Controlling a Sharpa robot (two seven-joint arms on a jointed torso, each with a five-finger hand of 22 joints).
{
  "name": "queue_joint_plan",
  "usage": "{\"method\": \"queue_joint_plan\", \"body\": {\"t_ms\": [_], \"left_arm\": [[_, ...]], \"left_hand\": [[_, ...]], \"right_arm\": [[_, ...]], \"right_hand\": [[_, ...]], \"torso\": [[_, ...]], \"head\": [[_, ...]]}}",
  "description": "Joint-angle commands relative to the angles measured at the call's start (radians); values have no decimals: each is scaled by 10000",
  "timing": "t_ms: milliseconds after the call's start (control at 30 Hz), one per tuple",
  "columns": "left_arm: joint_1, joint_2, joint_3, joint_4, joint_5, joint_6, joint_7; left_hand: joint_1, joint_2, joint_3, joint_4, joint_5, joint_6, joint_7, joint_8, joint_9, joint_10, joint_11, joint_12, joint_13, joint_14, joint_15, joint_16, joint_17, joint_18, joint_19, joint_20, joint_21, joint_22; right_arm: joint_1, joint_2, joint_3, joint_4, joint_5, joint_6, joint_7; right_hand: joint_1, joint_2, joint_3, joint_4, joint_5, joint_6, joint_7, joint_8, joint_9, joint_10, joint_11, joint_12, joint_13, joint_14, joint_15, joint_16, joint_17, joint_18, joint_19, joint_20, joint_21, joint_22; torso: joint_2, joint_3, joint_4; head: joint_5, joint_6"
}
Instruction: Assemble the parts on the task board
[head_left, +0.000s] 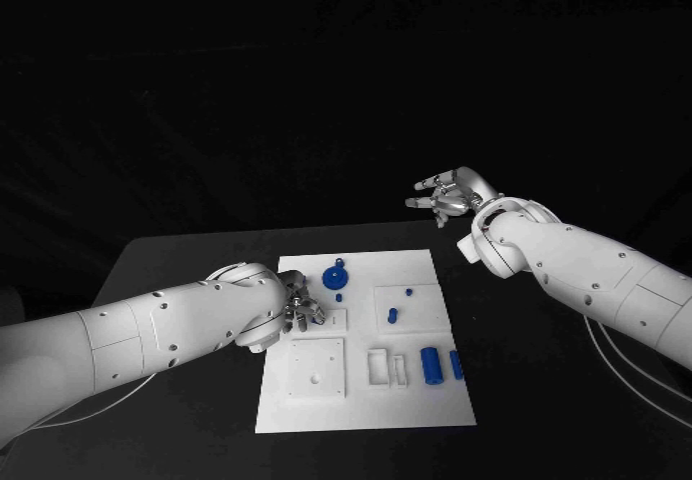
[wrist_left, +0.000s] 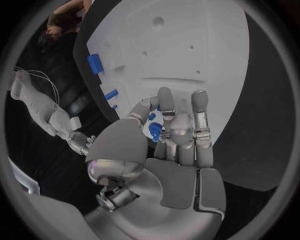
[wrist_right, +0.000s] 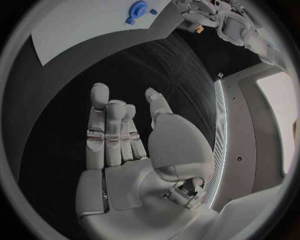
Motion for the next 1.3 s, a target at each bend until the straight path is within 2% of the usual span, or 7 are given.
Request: {"method": "queue_joint_plan", "body": {"t_ms": [33,267,633,1300], "left_arm": [[-22,54,-12,-9,94,332,52],[-21,114,-11,-71,172,321,81],[-17,163,-8,-179,429,384,131],[2,265,0,-307,900,948,272]], "left_hand": [[42,125,-14,115,-120,2124,-1267,58,-17,452,-130,84,19,77,17,71,66,-48,77,3,-64,173],[69,261,-48,262,-481,2177,-1280,54,-53,451,-127,129,26,89,25,78,105,-45,99,20,-103,175],[78,374,-23,349,-633,2231,-1292,55,-61,451,-131,183,54,117,38,131,199,-46,113,37,-131,179],[-78,616,-7,661,-974,2483,-1354,44,-26,447,-142,446,207,174,82,416,572,-6,115,125,-142,187]], "right_arm": [[3,20,7,-4,26,141,10],[3,63,7,-32,26,190,0],[2,107,7,-71,25,263,-12],[-1,183,7,-191,-27,415,-49]], "right_hand": [[-82,-26,11,-37,43,30,34,24,13,-20,-6,36,-9,-30,-34,-37,-9,86,325,1,-49,-8],[-94,1,16,-60,39,15,36,21,12,-28,-5,43,-19,-36,-34,-37,-14,87,322,2,-58,-14],[-84,2,18,-78,35,30,35,23,13,-28,-6,46,-20,-34,-35,-34,-14,87,322,1,-57,-14],[-45,58,62,-224,29,43,36,21,12,-42,-8,48,-26,-45,-36,-31,-14,85,318,0,-82,-20]], "torso": [[2,-4,-1],[4,-3,-8],[10,-1,-6],[2,-4,3]], "head": [[1,-8],[-4,3],[-32,-7],[-75,-64]]}}
